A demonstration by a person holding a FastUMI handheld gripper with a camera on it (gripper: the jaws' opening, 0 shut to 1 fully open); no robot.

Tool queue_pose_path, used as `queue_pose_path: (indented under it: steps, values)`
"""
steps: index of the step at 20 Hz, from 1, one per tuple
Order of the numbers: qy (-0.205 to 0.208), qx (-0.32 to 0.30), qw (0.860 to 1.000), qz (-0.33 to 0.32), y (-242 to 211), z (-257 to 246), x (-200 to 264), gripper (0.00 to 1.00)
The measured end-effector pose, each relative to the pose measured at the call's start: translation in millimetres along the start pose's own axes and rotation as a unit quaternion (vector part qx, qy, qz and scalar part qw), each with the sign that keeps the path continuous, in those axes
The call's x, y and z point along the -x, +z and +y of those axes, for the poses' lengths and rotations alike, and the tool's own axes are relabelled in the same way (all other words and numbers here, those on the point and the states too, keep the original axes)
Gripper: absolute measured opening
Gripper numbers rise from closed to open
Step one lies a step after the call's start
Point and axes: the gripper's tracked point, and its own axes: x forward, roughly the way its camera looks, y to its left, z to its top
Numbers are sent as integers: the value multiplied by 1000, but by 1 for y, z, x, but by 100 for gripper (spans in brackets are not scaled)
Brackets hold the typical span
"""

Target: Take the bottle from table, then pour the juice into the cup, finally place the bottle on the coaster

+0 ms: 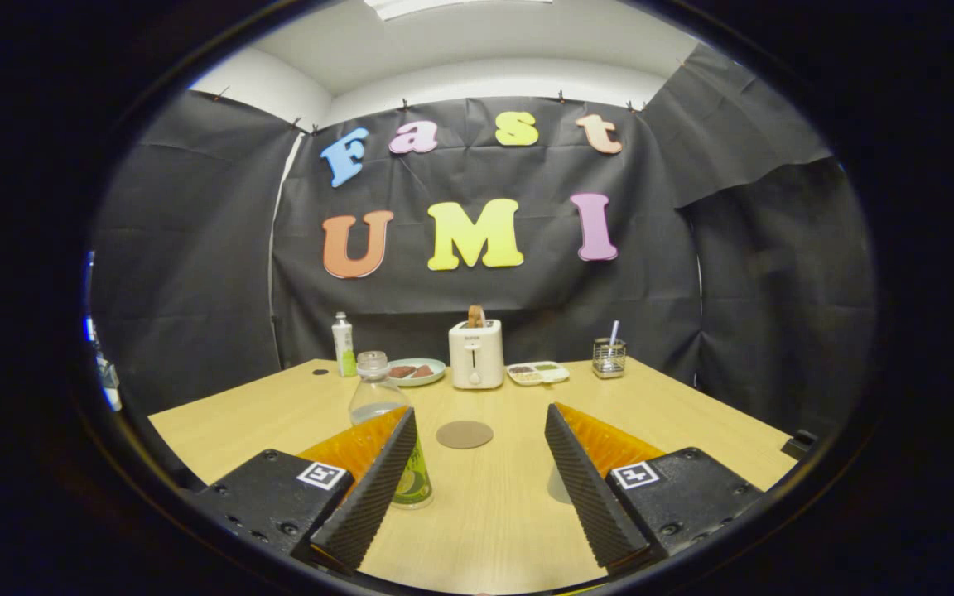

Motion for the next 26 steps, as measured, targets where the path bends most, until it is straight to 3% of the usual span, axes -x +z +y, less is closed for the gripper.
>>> queue_pose_path:
  steps: [7,18,26]
  values:
    - [3,10,1000,2,-1,6,-3,100]
    - [49,19,996,67,-64,71,-25,100]
    - [39,17,991,129,-97,93,-68,100]
